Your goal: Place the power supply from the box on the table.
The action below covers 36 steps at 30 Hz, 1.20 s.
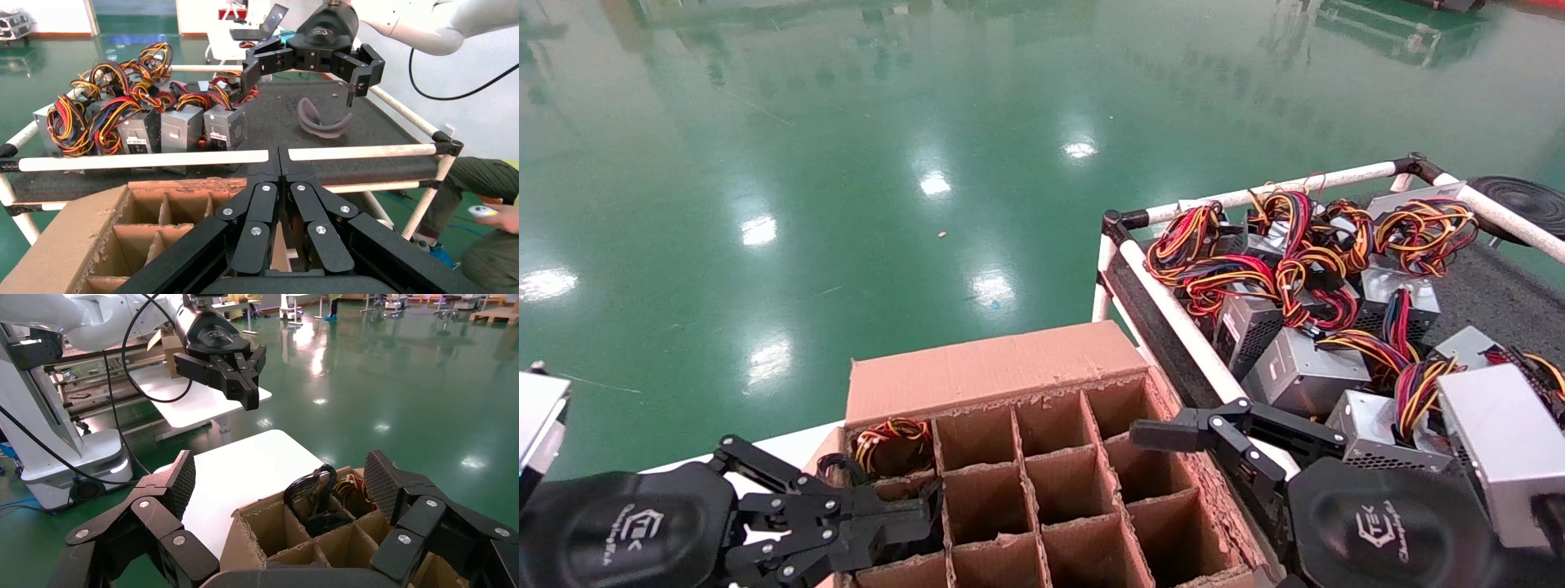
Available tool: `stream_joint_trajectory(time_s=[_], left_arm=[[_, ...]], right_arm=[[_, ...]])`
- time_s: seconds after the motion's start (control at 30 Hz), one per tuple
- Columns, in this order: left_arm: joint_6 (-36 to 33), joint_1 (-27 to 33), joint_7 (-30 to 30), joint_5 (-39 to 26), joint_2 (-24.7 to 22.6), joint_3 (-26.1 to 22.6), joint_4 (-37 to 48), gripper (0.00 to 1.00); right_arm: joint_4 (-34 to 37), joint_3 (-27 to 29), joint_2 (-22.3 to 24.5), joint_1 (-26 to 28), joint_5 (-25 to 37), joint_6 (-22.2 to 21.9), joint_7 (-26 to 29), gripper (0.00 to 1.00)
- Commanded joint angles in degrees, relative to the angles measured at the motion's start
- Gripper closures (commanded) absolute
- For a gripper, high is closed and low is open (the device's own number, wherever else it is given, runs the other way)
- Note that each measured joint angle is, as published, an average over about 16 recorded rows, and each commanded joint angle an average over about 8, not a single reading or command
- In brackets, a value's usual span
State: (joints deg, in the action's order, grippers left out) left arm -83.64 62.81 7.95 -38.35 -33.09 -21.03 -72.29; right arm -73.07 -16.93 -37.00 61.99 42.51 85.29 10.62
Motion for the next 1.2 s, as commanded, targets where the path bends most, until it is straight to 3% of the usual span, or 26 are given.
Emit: stream_joint_trajectory(time_s=[0.03, 0.4, 0.77, 1.2], left_arm=[[0.00, 0.00, 0.00, 0.00, 0.00, 0.00, 0.00, 0.00], [0.00, 0.01, 0.00, 0.00, 0.00, -0.01, 0.01, 0.00], [0.00, 0.01, -0.01, 0.01, 0.00, -0.01, 0.01, 0.00], [0.00, 0.01, -0.01, 0.01, 0.00, -0.02, 0.01, 0.00]], right_arm=[[-0.31, 0.05, 0.17, -0.18, -0.05, 0.05, -0.03, 0.00], [10.13, -7.53, -14.03, 4.89, 6.94, -0.12, -1.90, 0.00], [27.74, -13.47, -22.54, 12.08, 14.18, 4.47, -9.15, 0.00], [46.66, -19.76, -33.47, 18.22, 17.26, 4.90, -16.50, 0.00]])
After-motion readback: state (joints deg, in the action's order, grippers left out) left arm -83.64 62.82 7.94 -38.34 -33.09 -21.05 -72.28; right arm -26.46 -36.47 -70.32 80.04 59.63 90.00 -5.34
